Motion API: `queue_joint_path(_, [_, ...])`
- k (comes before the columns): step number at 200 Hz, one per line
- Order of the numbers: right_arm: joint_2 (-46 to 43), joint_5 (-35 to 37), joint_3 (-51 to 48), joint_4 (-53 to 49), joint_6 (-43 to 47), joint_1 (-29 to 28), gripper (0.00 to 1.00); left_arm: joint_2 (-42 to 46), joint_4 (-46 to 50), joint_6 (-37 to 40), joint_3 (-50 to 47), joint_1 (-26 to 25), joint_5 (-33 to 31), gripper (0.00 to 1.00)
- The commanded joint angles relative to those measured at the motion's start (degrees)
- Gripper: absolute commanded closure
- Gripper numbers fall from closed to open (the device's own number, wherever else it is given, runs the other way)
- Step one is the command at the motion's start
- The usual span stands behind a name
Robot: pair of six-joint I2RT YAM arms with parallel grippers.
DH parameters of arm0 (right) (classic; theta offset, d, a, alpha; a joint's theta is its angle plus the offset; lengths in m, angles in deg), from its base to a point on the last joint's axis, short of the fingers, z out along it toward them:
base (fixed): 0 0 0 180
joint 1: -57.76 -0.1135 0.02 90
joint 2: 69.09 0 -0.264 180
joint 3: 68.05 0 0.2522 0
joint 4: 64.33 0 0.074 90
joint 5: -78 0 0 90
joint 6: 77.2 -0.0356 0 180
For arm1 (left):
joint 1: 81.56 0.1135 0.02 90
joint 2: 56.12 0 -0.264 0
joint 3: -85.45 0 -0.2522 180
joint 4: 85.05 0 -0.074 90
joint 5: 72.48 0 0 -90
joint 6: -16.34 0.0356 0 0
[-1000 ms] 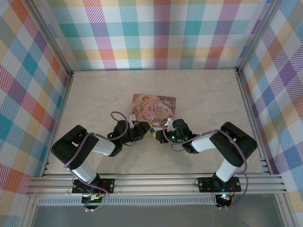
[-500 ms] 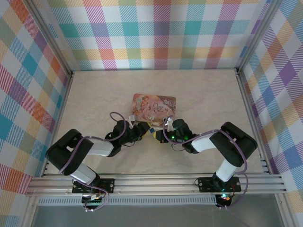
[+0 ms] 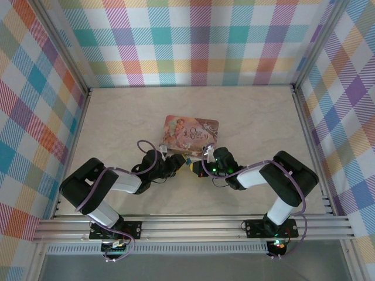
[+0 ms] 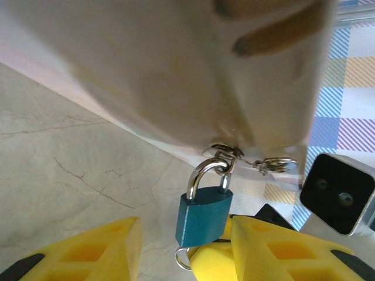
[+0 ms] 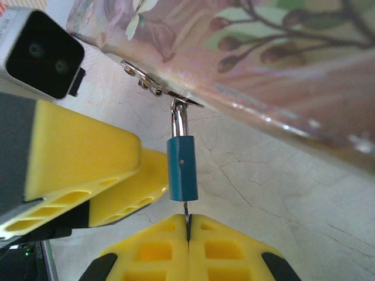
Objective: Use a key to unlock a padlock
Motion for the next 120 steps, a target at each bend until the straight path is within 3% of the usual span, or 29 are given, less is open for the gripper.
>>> queue_joint_path(1, [-0.1,-1.4,0.9,0.1,-0.6,-0.2,1.00,-1.9,-4.1,-1.0,0.8,-0.8,1.1,0.56])
queue_joint_path(120, [-0.3,-2.1,0.8,0.6,-1.2,-0.2,1.00,-6.7,-10.3,-3.4,2.8,-2.5,-0.9,0.62])
